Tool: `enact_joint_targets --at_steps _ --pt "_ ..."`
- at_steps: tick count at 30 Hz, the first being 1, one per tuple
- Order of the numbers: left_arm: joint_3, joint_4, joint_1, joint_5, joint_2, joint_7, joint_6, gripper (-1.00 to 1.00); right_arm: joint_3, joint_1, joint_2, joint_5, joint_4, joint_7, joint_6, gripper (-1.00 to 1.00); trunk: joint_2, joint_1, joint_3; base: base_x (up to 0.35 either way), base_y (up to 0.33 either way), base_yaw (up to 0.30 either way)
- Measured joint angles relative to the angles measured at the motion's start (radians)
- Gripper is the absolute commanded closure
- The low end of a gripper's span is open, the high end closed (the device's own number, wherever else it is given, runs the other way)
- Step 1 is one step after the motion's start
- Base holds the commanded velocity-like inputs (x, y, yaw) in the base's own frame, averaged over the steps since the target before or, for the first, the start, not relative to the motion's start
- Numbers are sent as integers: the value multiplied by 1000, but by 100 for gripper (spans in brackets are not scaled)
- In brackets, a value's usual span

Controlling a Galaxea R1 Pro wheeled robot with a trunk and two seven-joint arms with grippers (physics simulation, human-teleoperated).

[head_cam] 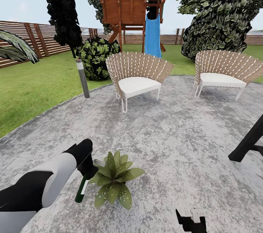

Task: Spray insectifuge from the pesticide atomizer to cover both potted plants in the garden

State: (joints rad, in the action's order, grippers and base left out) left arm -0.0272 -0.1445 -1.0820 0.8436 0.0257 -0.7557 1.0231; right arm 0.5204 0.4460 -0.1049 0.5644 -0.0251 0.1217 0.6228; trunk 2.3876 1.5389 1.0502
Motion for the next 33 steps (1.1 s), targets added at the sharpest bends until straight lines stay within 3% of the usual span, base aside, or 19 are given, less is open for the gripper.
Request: enact_joint_targets --at_steps 8,14,21,23,25,26,29,33 --pt "2 2 7 2 5 0 -1 100 0 0 -1 0 0 0 0 -100 0 0 0 0 68 0" --pt "5 -1 71 3 13 0 -4 100 0 0 -2 1 0 0 1 -100 0 0 0 0 12 0" --pt "-6 -1 71 17 8 -2 -16 100 0 0 -2 2 0 0 1 -100 0 0 0 0 0 0" --pt "-27 -1 68 46 8 -18 -16 100 0 0 -2 1 0 0 1 -100 0 0 0 0 0 0" --pt "-63 -2 67 57 5 -105 -17 100 0 0 -2 0 0 0 1 -100 0 0 0 0 0 0" --pt "-106 -8 67 67 5 -184 -18 100 0 0 -2 -1 0 0 1 -100 0 0 0 0 0 0" --pt "-218 -14 67 77 6 -298 -22 100 0 0 -2 -1 0 0 1 -100 0 0 0 0 0 0" --pt "-246 -16 67 78 3 -320 -23 100 0 0 -2 0 0 0 1 -100 0 0 0 0 9 0"
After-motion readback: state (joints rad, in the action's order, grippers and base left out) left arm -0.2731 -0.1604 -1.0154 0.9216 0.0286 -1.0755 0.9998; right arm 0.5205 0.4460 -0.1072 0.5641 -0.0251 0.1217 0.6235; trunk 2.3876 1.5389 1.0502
